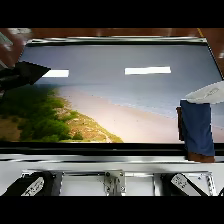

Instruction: Fold the shirts.

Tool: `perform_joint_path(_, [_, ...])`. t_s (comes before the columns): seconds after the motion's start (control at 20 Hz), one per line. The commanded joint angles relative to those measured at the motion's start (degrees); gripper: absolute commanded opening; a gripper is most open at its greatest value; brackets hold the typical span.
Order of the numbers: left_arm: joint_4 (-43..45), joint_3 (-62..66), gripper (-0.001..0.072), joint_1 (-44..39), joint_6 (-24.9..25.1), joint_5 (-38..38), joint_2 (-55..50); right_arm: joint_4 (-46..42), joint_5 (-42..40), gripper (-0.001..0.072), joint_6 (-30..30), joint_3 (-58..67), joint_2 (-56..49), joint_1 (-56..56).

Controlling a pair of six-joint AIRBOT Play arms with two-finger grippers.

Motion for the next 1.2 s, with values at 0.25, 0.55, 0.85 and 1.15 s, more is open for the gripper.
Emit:
perform_joint_path(0.25, [0.0,0.0,0.0047,-0.2,2.5,0.3,0.0,-21.3,26.3,0.0069,7.3,0.0,2.2,-0.1])
perform_joint_path(0.55, [0.0,0.0,0.0046,-0.2,3.4,0.3,0.0,-36.7,33.1,0.007,10.1,-1.9,4.1,-0.2])
perform_joint_path(0.85, [0.0,0.0,0.0047,-0.2,3.8,0.3,0.0,-41.2,28.4,0.007,10.9,-16.1,4.1,-0.1])
perform_joint_path(1.15, [0.0,0.0,0.0047,-0.2,3.8,0.8,0.0,-48.0,24.0,0.0225,13.0,-27.9,4.1,-0.2])
